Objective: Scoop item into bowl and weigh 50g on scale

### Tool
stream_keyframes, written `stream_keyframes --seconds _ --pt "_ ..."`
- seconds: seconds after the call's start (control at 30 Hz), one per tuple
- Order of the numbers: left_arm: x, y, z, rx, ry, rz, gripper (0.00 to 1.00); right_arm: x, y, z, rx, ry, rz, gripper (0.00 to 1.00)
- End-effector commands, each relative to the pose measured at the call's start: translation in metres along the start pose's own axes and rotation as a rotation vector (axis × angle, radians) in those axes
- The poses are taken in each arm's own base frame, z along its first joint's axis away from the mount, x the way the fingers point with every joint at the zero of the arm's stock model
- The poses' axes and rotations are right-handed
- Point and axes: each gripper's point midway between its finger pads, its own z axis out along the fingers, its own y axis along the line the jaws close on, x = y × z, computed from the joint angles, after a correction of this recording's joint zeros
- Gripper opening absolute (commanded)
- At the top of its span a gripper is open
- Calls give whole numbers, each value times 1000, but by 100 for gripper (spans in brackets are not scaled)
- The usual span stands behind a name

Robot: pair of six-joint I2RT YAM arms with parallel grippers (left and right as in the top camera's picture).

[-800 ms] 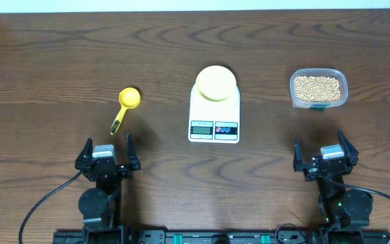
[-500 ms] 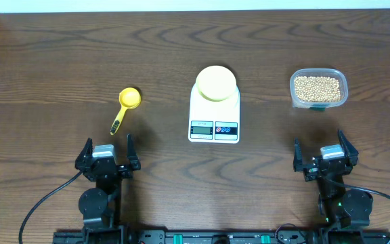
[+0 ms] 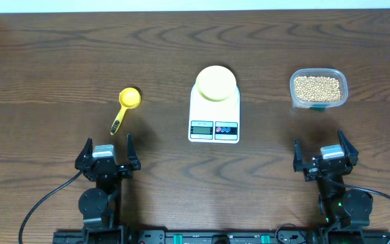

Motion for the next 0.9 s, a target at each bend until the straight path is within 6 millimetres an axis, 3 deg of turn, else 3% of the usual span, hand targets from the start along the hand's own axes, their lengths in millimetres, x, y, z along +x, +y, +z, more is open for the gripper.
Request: stream_keyframes --seconds 0.0,0.43,0.57,0.87 --pt "15 -1 0 6 55 -17 97 -1 2 0 -9 -4 12 99" --pt "7 -1 1 6 22 -17 98 -1 2 0 -9 -4 12 99" --pt "15 -1 0 7 54 -17 97 -1 2 0 -9 -4 12 99" --pt "0 -2 1 12 -7 -16 98 -1 2 0 -9 -4 12 99"
